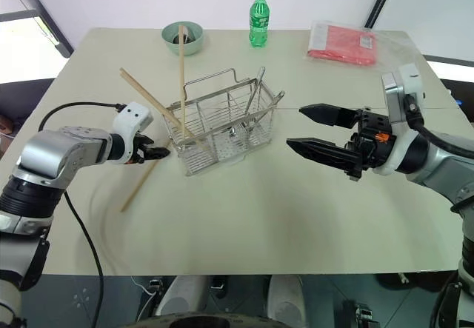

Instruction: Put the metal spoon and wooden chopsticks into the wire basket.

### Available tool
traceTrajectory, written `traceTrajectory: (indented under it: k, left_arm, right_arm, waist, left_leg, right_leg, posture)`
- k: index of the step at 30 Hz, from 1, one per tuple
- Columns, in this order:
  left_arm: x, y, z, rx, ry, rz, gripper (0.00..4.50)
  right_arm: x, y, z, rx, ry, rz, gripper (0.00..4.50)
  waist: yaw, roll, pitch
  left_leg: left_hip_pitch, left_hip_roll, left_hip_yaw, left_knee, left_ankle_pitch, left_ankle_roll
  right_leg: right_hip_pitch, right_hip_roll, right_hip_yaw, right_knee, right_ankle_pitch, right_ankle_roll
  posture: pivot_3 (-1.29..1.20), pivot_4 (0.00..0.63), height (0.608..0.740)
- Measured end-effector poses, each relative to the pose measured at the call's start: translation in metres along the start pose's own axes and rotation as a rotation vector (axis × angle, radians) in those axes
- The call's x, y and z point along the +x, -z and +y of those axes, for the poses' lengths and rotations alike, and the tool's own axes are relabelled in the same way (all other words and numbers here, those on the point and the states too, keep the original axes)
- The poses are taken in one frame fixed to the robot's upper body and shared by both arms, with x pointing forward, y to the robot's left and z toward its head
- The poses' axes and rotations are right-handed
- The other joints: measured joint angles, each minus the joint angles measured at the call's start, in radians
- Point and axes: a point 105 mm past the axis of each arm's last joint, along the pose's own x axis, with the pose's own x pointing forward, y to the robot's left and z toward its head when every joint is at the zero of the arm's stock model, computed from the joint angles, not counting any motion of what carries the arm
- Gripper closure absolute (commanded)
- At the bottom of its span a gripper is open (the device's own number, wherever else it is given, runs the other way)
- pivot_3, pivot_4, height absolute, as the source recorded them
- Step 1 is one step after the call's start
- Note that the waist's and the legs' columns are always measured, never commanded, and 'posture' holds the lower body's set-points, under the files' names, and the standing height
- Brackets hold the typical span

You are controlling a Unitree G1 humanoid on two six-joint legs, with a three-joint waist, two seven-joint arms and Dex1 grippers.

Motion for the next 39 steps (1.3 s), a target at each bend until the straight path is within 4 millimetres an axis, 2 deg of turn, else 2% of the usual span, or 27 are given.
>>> traceTrajectory:
  k: [3,10,13,18,22,25,28,30,33,36,39]
  left_arm:
    - [-0.001,0.0,0.006,-0.021,-0.027,-0.008,4.47]
    - [0.0,-0.002,0.01,-0.07,-0.06,-0.03,4.47]
    - [-0.004,-0.002,0.025,-0.127,-0.143,-0.055,4.47]
    - [-0.021,-0.008,0.061,-0.254,-0.317,-0.16,4.47]
    - [-0.046,-0.021,0.096,-0.403,-0.473,-0.335,4.47]
    - [-0.077,-0.035,0.121,-0.492,-0.582,-0.52,4.47]
    - [-0.114,-0.062,0.131,-0.537,-0.612,-0.771,4.47]
    - [-0.14,-0.083,0.13,-0.542,-0.593,-0.931,4.47]
    - [-0.183,-0.121,0.11,-0.534,-0.459,-1.196,4.47]
    - [-0.225,-0.158,0.06,-0.427,-0.187,-1.417,4.47]
    - [-0.24,-0.168,0.029,-0.377,-0.032,-1.472,4.47]
  right_arm:
    - [0.001,0.001,0.002,0.001,-0.017,0.003,0.0]
    - [0.007,0.001,0.004,-0.02,-0.068,0.022,0.0]
    - [0.009,-0.001,0.004,-0.034,-0.078,0.025,0.0]
    - [0.01,-0.001,0.003,-0.034,-0.086,0.024,0.0]
    - [0.011,-0.001,0.001,-0.036,-0.085,0.028,0.0]
    - [0.012,-0.004,0.0,-0.04,-0.084,0.019,0.0]
    - [0.011,-0.007,-0.004,-0.035,-0.076,0.005,0.0]
    - [0.01,-0.007,-0.006,-0.031,-0.073,0.0,0.0]
    - [0.01,-0.009,-0.01,-0.027,-0.067,-0.005,0.0]
    - [0.01,-0.015,-0.014,-0.036,-0.059,-0.015,0.0]
    - [0.009,-0.015,-0.015,-0.032,-0.056,-0.016,0.0]
  waist:
    - [0.001,0.0,0.0]
    - [0.001,0.0,0.0]
    - [0.001,0.0,0.0]
    - [0.001,0.0,0.0]
    - [0.002,-0.001,0.001]
    - [0.002,-0.002,0.001]
    - [0.004,-0.004,0.002]
    - [0.005,-0.005,0.002]
    - [0.002,-0.006,0.002]
    - [0.001,-0.006,0.002]
    - [0.001,-0.005,0.002]
  left_leg:
    - [0.0,0.0,0.0,0.0,0.0,0.0]
    - [-0.001,0.0,0.0,0.001,0.0,0.0]
    - [-0.001,0.0,0.0,0.001,0.0,0.0]
    - [-0.001,0.0,0.0,0.002,0.0,0.0]
    - [-0.001,0.0,0.0,0.002,0.0,0.0]
    - [-0.001,0.0,0.0,0.003,0.0,0.0]
    - [-0.001,0.0,0.0,0.003,0.0,0.0]
    - [-0.001,0.0,0.0,0.004,0.0,0.0]
    - [-0.001,-0.001,0.0,0.005,0.0,0.0]
    - [-0.001,-0.001,0.0,0.005,0.0,0.0]
    - [0.0,0.0,0.0,0.005,0.001,-0.001]
  right_leg:
    - [-0.001,0.0,0.0,0.0,0.0,0.0]
    - [-0.001,0.0,0.0,0.0,0.0,0.001]
    - [-0.001,0.0,0.0,0.0,0.0,0.001]
    - [-0.002,0.0,0.0,0.0,0.002,0.004]
    - [-0.004,0.0,-0.001,0.0,0.002,0.005]
    - [-0.003,0.0,-0.001,0.0,0.002,0.005]
    - [-0.003,0.0,-0.002,0.0,0.003,0.005]
    - [-0.002,0.0,-0.003,0.0,0.003,0.005]
    - [-0.001,0.0,-0.004,0.0,0.003,0.007]
    - [0.002,0.001,-0.004,0.001,0.003,0.007]
    - [0.003,0.001,-0.004,0.003,0.003,0.007]
  posture:
    - [0.0,0.15,0.684]
    - [0.0,0.15,0.684]
    - [0.0,0.15,0.684]
    - [0.0,0.15,0.684]
    - [0.0,0.15,0.684]
    - [0.0,0.15,0.684]
    - [0.0,0.15,0.684]
    - [0.0,0.15,0.684]
    - [0.0,0.15,0.684]
    - [0.0,0.15,0.684]
    - [0.0,0.15,0.684]
